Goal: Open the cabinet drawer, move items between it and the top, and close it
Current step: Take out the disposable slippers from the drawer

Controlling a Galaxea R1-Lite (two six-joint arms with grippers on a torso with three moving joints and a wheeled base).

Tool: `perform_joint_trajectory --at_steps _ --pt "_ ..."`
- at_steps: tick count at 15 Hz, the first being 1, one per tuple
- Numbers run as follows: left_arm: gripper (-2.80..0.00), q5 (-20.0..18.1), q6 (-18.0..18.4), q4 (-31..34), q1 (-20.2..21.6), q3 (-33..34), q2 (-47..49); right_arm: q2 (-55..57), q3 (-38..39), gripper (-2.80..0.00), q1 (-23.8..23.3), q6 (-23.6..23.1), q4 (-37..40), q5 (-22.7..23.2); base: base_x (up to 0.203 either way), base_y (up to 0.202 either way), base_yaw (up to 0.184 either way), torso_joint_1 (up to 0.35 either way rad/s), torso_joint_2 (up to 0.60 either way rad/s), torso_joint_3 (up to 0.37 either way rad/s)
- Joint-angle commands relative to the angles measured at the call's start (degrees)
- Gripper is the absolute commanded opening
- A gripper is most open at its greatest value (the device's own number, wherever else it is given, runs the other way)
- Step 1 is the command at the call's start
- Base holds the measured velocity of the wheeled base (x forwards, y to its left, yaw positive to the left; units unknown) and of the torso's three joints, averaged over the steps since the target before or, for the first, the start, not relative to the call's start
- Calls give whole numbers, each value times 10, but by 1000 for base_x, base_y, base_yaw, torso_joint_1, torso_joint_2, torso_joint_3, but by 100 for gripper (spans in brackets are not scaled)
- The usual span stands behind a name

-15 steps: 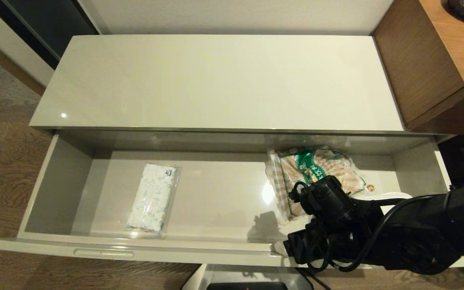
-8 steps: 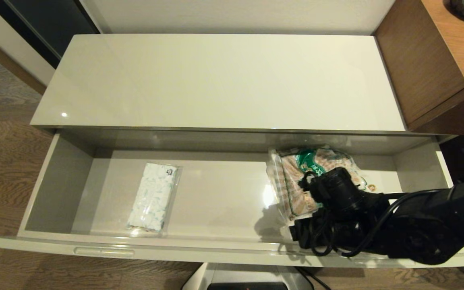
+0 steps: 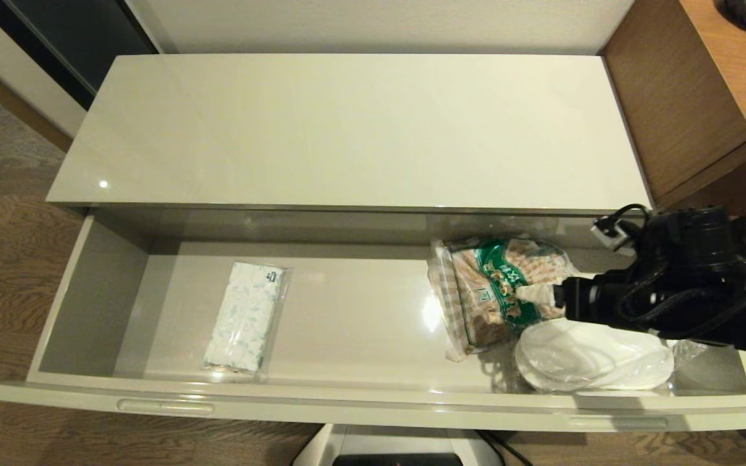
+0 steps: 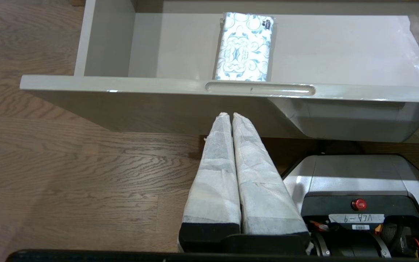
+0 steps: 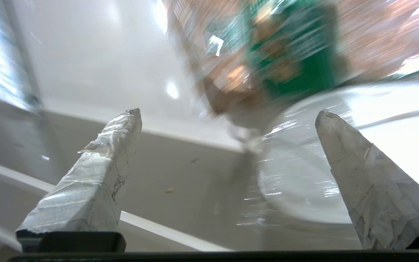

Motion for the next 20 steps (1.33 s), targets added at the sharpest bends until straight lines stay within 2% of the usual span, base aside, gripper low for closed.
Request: perform_joint_trajectory --at_steps 1,13,20 --pt "-280 0 0 0 0 0 1 -34 6 0 -75 -31 -5 97 0 0 0 0 0 0" --pt "-280 0 0 0 0 0 1 -15 -3 0 -105 -33 -17 104 0 0 0 0 0 0" --pt "-280 0 0 0 0 0 1 14 -4 0 -144 -33 -65 102 0 0 0 0 0 0"
